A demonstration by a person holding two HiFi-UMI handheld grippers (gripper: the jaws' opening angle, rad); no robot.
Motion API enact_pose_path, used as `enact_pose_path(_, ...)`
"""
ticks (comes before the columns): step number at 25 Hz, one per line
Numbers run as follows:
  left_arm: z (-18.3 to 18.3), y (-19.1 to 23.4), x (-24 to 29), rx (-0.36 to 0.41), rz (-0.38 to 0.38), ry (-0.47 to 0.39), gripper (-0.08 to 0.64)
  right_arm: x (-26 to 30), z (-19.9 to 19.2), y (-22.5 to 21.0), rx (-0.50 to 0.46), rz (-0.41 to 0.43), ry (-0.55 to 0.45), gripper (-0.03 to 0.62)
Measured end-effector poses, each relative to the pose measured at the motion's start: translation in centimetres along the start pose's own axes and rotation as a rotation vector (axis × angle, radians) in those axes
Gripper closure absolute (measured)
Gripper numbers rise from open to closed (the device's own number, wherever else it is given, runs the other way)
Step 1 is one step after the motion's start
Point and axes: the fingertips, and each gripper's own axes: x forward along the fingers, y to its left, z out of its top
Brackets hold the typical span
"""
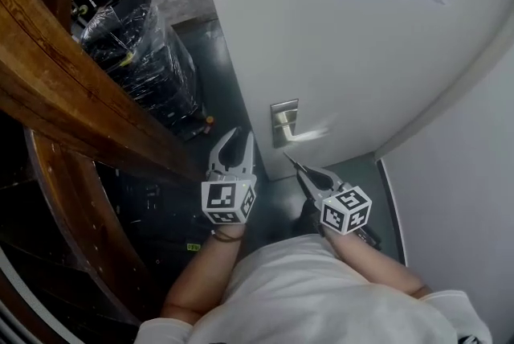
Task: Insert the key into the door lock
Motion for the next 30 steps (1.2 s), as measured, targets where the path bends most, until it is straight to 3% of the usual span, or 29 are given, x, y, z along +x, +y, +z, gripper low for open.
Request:
enact_pose_path(10,-2.7,1.0,3.0,-0.002,0.053,0.054,0.482,4.0,-4.5,-6.7,0.328,0.002,0.066,0.571)
enact_pose_path(18,-4.3,1.8,4.6,0.001,0.083,0.079,0.482,7.1,-6.5,-10.3,0.645,0.024,0.015,0.571)
enact_pose_path(30,-4.2,1.9,6.3,0.031,0.058,0.066,0.463,8.2,-6.0,-10.8,0.773,0.052,-0.060,0.571)
